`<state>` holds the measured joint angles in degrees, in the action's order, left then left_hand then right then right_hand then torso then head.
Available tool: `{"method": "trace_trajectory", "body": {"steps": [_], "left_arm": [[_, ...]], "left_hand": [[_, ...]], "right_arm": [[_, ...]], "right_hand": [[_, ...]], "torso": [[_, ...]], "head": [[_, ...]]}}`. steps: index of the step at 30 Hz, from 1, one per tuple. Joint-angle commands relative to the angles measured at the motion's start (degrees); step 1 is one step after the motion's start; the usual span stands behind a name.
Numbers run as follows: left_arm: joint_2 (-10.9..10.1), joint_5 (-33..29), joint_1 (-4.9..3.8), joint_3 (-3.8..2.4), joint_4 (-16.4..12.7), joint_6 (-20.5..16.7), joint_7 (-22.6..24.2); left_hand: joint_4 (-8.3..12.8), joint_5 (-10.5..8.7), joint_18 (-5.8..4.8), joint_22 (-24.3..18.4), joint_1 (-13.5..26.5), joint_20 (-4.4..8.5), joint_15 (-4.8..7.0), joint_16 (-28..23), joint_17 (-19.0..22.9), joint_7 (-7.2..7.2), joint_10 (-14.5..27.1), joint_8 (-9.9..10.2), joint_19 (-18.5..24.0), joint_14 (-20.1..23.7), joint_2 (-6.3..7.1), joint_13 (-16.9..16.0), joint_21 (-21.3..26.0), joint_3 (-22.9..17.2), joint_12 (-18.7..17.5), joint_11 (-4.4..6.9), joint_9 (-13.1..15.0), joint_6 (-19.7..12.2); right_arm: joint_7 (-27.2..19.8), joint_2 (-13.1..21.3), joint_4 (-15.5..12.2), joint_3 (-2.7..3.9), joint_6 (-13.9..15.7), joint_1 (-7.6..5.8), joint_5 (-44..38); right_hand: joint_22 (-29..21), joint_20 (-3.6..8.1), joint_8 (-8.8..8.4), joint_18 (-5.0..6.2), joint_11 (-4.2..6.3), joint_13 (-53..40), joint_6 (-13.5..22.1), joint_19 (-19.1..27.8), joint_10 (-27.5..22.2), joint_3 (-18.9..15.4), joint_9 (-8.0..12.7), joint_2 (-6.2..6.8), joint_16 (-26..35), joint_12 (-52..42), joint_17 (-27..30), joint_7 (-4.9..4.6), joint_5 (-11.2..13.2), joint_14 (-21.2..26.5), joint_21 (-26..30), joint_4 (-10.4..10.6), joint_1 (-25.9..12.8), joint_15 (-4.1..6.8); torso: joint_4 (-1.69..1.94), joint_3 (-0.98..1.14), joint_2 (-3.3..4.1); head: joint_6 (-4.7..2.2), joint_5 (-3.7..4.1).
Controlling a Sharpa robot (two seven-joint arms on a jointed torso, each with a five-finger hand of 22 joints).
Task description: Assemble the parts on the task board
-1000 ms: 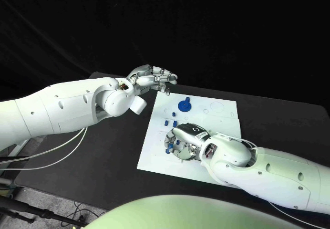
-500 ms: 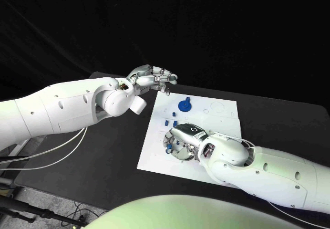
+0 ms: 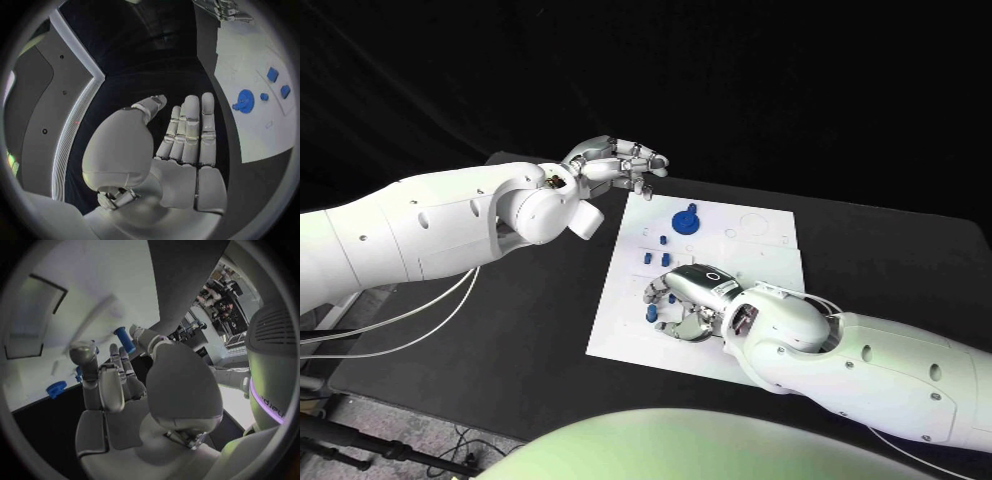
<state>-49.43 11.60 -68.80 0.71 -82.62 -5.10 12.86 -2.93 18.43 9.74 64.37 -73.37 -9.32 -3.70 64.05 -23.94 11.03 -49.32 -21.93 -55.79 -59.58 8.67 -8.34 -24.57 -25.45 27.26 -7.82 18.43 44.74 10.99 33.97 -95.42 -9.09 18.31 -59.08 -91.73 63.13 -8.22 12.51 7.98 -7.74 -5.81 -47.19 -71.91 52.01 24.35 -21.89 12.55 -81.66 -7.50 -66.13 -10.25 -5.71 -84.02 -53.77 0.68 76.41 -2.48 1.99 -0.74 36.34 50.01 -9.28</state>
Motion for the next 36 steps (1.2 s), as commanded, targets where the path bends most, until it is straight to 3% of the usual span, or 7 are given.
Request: {"method": "trace_trajectory", "body": {"steps": [1,13,20,24,28,30,36], "left_arm": [[0.0,0.1,-0.06,-0.05,0.0,0.6,0.2],[0.3,-0.2,-0.03,-0.04,0.8,0.7,0.3],[-0.5,-0.4,0.0,0.11,0.4,0.5,0.5],[-1.2,-0.5,0.02,0.23,-0.2,0.2,0.6],[-1.5,-0.5,0.03,0.29,-0.6,0.0,0.8],[-1.6,-0.5,0.04,0.32,-0.8,-0.1,0.9],[-1.9,-0.6,0.08,0.42,-1.2,0.0,1.0]], "left_hand": [[0.0,0.22,0.58,-0.1,-0.3,-0.33,0.02,0.0,-0.1,0.03,0.5,-0.2,0.0,0.5,-0.02,0.1,0.3,0.2,0.2,-0.08,0.0,-0.5],[0.0,0.22,0.57,-0.1,-0.3,-0.34,0.01,0.0,-0.1,0.05,0.6,-0.2,0.0,0.5,-0.01,0.1,0.3,0.2,0.2,-0.09,0.0,-0.6],[0.0,0.22,0.57,-0.1,-0.3,-0.35,-0.01,0.0,-0.1,0.07,0.6,-0.2,0.0,0.5,-0.01,0.1,0.3,0.3,0.2,-0.11,0.0,-0.6],[0.0,0.23,0.57,-0.1,-0.3,-0.35,-0.02,0.0,-0.1,0.07,0.7,-0.2,0.0,0.5,-0.02,0.1,0.3,0.3,0.3,-0.12,0.0,-0.6],[0.0,0.27,0.57,-0.1,-0.4,-0.36,-0.02,0.0,-0.1,0.07,0.7,-0.3,0.0,0.6,-0.04,0.1,0.3,0.2,0.3,-0.12,0.0,-0.6],[0.0,0.27,0.57,-0.1,-0.4,-0.36,-0.02,0.0,-0.1,0.07,0.7,-0.3,0.0,0.6,-0.04,0.1,0.3,0.2,0.3,-0.12,0.0,-0.6],[0.0,0.27,0.57,-0.1,-0.4,-0.36,-0.02,0.0,-0.1,0.07,0.7,-0.3,0.0,0.6,-0.04,0.1,0.3,0.2,0.3,-0.12,0.0,-0.6]], "right_arm": [[-1.4,0.9,-1.1,0.06,3.2,-0.31,1.2],[-5.5,8.1,-5.8,0.61,6.6,-6.9,13.5],[-3.5,17.4,-7.1,0.63,4.8,-10.34,28.7],[-0.5,22.8,-8.5,0.29,3.8,-10.62,31.7],[3.4,27.0,-10.7,-0.1,3.5,-9.91,31.0],[5.3,28.3,-11.5,-0.26,3.6,-9.37,30.2],[9.8,30.1,-12.8,-0.61,4.1,-7.2,27.2]], "right_hand": [[-0.5,-0.31,0.23,0.24,-0.17,0.4,1.3,0.3,-1.6,-5.1,0.7,-1.19,0.1,-1.7,0.4,0.03,0.2,-0.1,1.0,1.6,2.0,-0.34],[-1.2,-0.04,2.41,0.46,0.36,0.8,0.4,0.3,-0.9,-8.6,1.8,-2.18,0.5,-6.6,1.8,-0.35,-1.2,0.2,2.3,5.8,4.9,0.03],[1.4,2.57,4.99,-0.26,4.05,-2.4,-4.4,-2.8,16.1,-6.4,2.0,-0.86,0.1,-13.3,0.3,2.15,-0.8,-1.2,-1.2,9.6,1.3,3.06],[3.0,3.87,6.05,-0.74,5.54,-7.1,-4.7,-4.2,21.1,-7.6,1.0,0.73,-1.1,-18.2,-2.6,3.42,-2.2,-2.0,-3.1,12.0,-0.6,4.35],[5.0,4.7,8.9,-1.35,6.81,-19.4,-5.2,-5.4,19.4,-11.0,-2.6,0.9,-2.3,-30.8,-5.6,4.53,-3.8,-2.7,-5.1,15.5,-1.6,5.58],[6.6,5.07,10.11,-1.62,7.11,-40.0,-4.8,-6.4,21.1,-13.0,-4.8,-0.41,-3.7,-49.0,-8.9,4.76,-4.3,-3.3,-6.8,15.7,-2.4,5.5],[8.8,5.06,10.2,-2.14,6.82,-55.6,-4.1,-7.7,24.3,-15.6,-6.2,-1.2,-5.4,-61.8,-13.4,4.79,-4.0,-4.1,-9.4,15.9,-2.5,5.45]], "torso": [[-0.06,0.02,-0.05],[-0.55,0.11,-0.68],[-0.93,-0.03,-1.18],[-1.23,-0.08,-1.27],[-1.36,-0.19,-1.41],[-1.45,-0.18,-1.46],[-1.76,-0.35,-1.68]], "head": [[-0.01,0.33],[-0.01,3.06],[-0.01,6.55],[-0.01,8.23],[-0.01,9.8],[-0.01,10.26],[-0.01,10.46]]}}
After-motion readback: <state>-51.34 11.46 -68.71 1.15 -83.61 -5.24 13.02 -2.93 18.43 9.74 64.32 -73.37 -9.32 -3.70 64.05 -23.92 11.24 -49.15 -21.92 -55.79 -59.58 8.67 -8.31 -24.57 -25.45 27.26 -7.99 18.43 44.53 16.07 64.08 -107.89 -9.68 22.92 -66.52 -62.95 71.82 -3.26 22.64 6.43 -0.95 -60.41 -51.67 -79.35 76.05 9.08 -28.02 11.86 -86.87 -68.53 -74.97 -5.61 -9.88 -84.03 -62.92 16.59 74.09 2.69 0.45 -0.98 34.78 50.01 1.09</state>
